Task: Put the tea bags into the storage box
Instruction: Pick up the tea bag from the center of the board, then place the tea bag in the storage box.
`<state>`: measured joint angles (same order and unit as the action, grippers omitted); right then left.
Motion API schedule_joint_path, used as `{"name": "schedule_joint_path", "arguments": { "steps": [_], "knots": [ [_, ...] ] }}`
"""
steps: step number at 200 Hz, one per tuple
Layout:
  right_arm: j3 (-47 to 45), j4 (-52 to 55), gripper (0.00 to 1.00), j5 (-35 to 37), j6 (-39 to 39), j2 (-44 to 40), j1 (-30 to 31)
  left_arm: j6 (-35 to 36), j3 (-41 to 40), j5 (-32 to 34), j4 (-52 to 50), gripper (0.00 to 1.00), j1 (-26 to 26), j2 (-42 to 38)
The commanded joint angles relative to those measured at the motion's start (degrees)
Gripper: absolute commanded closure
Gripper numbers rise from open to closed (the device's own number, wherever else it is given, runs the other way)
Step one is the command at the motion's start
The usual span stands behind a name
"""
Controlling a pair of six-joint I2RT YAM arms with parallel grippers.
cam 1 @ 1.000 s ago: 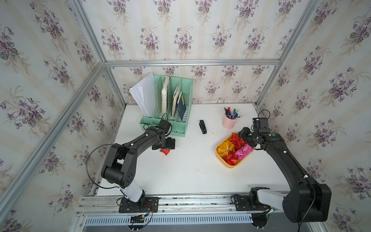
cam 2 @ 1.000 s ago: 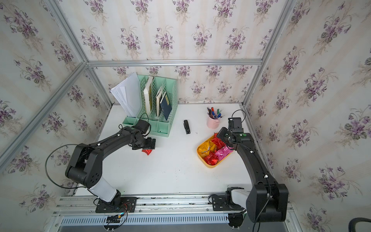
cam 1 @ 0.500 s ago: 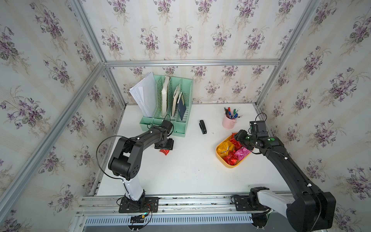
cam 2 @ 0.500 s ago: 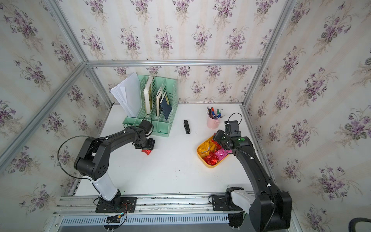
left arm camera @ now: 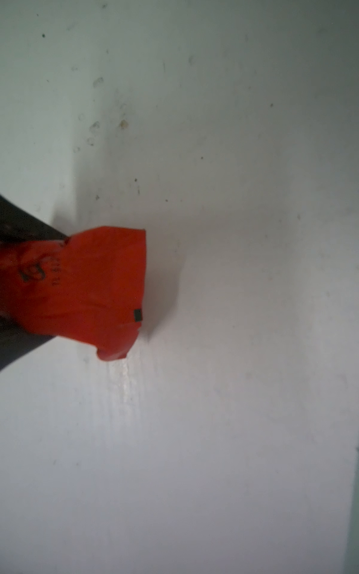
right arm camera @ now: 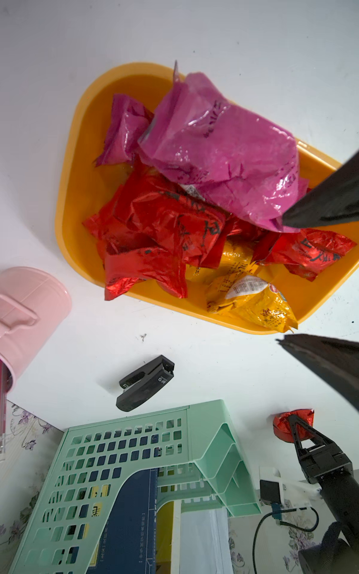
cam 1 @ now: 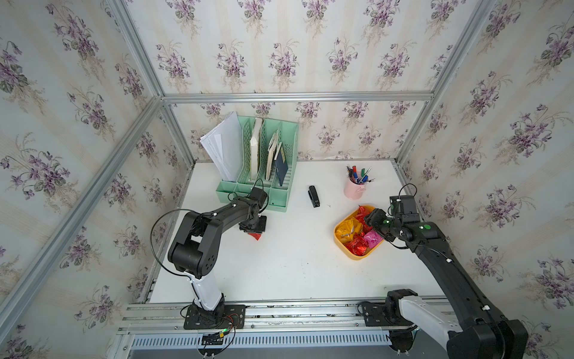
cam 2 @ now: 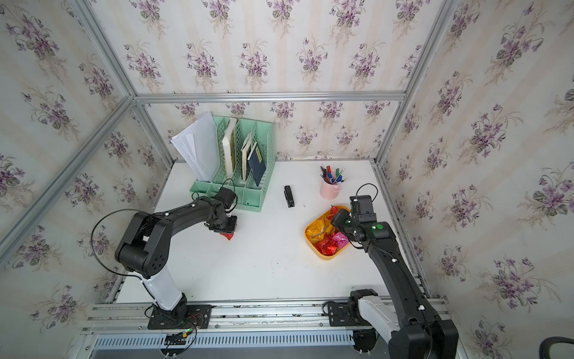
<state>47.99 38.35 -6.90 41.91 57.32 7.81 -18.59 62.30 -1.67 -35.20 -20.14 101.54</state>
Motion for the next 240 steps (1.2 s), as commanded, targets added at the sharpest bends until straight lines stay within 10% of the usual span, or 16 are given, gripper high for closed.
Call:
{"name": "schedule_joint_path", "arguments": {
  "steps": [1, 65, 126, 185, 240],
  "knots": [
    [0.0, 1.2, 0.4, 0.6, 1.6, -0.7, 0.0, -0.8, -0.7, -3.6, -1.9, 0.7, -0.2, -2.0],
    [-2.5, -0.4, 0.38, -0.6, 4.2, -3.7, 0.0, -3.8, 0.1, -14.8, -3.4, 0.67, -2.9, -11.8],
    [0.9, 1.8, 0.36, -4.9, -2.0, 0.4, -5.9, -14.8, 1.9, -12.9, 3.4, 0.65, -19.9, -16.3],
    [7.4, 8.2, 0.31, -9.6, -9.1, 5.2, -21.6, -16.5, 18.4, -8.2, 6.9, 0.65, -35.4, -2.9],
    [7.6, 8.5, 0.31, -11.7, -9.2, 3.6, -27.0, -14.6, 37.5, -9.5, 6.2, 0.65, -39.5, 13.9]
  ]
}}
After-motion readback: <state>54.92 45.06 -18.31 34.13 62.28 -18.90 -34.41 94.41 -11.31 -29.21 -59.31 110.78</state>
